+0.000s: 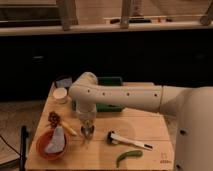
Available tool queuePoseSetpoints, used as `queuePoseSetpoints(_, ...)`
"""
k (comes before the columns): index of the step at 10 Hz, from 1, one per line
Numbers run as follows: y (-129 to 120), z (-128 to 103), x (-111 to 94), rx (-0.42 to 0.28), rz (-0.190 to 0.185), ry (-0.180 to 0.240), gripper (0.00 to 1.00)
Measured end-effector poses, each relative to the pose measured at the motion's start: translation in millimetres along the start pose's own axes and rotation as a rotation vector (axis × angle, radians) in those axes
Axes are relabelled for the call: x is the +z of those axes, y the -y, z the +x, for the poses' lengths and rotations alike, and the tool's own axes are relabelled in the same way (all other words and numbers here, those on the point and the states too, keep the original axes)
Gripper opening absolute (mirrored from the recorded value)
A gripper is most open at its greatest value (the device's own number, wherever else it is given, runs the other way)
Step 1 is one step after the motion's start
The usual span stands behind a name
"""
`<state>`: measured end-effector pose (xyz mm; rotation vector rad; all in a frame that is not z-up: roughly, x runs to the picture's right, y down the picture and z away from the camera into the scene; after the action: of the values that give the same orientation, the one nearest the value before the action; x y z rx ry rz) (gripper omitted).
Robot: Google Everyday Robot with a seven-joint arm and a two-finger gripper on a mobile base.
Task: Place fork in metal cup
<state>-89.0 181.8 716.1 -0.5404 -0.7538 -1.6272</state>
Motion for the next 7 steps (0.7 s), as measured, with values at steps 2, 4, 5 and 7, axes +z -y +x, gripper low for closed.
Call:
queuePoseSetpoints(2,-0.4,3.3,1.4,0.003,-0.003,0.004,0.15)
queuePoseSetpoints(4,-0.2,6.6,2.7,0.007,-0.006,0.008,0.39)
queuePoseSetpoints(5,0.1,7.3,3.2,0.009,-0.007,0.010,0.47)
queuePoseSetpoints(7,0.7,8.2,4.4,0.010,-0.012,0.012,0.67)
